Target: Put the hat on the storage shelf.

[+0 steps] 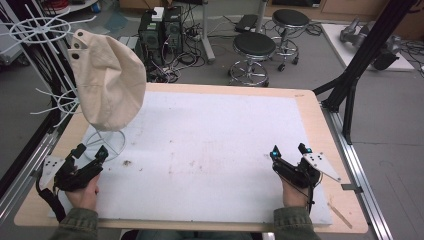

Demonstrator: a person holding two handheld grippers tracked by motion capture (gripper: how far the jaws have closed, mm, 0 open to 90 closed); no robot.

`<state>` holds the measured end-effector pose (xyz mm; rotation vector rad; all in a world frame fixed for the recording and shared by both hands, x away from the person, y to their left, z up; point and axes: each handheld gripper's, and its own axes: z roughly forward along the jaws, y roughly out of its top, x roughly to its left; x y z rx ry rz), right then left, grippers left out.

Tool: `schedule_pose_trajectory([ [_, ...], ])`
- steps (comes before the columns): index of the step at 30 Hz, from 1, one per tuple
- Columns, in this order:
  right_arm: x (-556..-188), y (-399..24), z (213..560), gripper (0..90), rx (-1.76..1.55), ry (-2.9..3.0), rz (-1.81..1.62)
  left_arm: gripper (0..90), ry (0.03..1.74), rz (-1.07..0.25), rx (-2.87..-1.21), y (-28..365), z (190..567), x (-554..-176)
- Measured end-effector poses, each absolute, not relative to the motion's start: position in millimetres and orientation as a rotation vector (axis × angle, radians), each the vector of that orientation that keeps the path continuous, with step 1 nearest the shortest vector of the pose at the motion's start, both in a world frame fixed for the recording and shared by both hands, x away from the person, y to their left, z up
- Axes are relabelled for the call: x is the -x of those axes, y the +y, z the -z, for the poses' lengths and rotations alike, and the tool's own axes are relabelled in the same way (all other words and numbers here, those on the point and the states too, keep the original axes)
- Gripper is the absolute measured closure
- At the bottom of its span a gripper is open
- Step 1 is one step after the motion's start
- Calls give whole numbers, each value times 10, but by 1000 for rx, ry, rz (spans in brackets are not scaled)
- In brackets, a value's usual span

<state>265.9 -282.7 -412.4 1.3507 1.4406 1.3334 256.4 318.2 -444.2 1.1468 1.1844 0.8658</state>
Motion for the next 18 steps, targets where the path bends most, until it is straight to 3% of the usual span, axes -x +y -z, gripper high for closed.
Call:
schedule_pose_trajectory([
  [18, -2624, -2853, 4105, 101, -1351, 1372, -1349, 178, 1187, -862, -1139, 3194, 4440, -2551],
])
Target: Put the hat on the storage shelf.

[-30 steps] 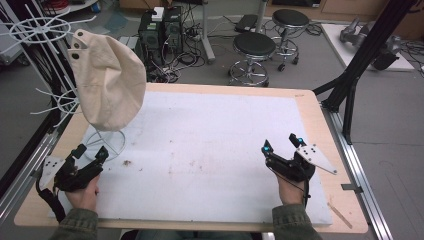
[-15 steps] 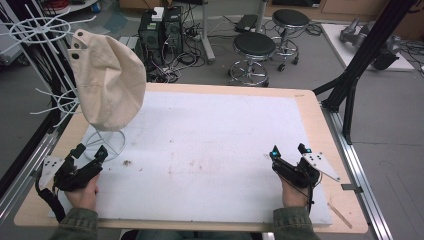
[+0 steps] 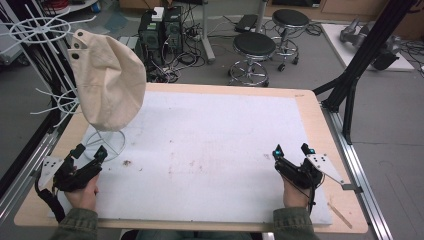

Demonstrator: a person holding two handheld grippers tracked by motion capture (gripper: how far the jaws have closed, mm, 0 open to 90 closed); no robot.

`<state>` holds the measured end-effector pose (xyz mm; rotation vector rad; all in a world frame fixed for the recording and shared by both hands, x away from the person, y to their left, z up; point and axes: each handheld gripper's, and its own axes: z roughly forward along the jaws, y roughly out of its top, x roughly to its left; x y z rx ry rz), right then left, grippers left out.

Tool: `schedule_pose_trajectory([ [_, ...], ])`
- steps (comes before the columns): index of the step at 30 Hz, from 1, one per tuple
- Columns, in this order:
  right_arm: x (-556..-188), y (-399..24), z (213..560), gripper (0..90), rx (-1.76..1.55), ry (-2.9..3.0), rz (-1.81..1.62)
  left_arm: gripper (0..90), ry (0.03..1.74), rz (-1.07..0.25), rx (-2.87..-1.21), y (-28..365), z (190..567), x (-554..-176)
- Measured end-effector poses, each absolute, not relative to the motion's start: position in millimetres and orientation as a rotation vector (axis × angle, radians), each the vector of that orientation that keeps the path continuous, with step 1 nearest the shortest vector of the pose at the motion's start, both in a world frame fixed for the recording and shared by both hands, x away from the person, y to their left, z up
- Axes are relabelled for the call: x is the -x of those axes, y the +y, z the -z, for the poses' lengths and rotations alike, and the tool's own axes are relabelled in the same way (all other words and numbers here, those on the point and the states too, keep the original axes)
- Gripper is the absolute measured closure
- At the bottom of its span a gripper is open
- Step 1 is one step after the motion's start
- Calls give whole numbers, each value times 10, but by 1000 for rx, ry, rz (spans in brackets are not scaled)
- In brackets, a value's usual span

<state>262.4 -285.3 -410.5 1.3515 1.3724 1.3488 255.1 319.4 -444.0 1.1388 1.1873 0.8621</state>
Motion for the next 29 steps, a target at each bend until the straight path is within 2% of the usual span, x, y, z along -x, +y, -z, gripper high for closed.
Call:
schedule_pose_trajectory([
  [29, -2633, -2840, 4116, 101, -1362, 1393, -1349, 178, 1195, -849, -1132, 3201, 4447, -2558],
])
